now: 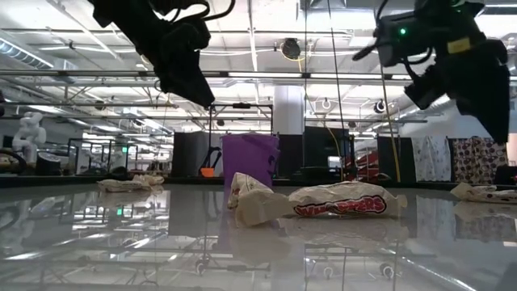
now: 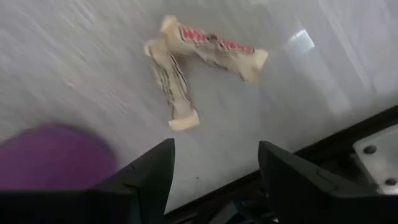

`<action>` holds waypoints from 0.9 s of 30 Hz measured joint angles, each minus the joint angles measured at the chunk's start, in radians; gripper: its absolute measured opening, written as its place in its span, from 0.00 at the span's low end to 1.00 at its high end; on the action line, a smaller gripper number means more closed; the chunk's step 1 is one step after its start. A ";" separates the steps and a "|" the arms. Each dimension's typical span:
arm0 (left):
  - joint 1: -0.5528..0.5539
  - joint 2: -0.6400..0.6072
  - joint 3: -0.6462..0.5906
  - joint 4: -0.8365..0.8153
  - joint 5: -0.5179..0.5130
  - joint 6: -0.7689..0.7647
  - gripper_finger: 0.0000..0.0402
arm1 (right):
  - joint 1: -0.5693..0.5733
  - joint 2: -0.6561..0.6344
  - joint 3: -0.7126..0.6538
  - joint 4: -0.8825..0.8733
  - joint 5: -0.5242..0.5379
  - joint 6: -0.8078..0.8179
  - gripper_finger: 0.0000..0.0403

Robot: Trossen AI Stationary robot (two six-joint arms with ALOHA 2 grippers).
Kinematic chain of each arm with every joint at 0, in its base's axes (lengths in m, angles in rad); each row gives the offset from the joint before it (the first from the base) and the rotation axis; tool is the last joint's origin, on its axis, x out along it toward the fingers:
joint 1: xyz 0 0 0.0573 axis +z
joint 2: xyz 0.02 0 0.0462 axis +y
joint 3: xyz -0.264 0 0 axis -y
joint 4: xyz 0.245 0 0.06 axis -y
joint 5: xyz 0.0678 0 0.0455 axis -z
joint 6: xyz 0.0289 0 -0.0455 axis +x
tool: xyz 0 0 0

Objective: Sort candy by brand, put in halloween buckets
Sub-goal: Put the white chocolate into the top purple bucket

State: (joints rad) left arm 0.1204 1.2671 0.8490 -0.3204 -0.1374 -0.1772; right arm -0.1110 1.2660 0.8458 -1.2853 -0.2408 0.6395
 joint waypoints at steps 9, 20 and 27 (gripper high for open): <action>-0.003 0.000 0.000 -0.001 0.006 -0.053 0.41 | 0.059 -0.002 -0.073 0.148 0.003 0.062 0.56; -0.003 0.018 0.000 -0.001 0.003 -0.053 0.41 | 0.152 -0.002 -0.084 0.218 0.074 0.136 0.56; -0.003 0.098 0.000 -0.002 0.005 -0.054 0.41 | 0.179 -0.002 -0.084 0.255 0.184 0.235 0.56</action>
State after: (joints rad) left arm 0.1173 1.3655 0.8490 -0.3222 -0.1325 -0.2314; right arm 0.0677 1.2636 0.7620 -1.0301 -0.0569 0.8741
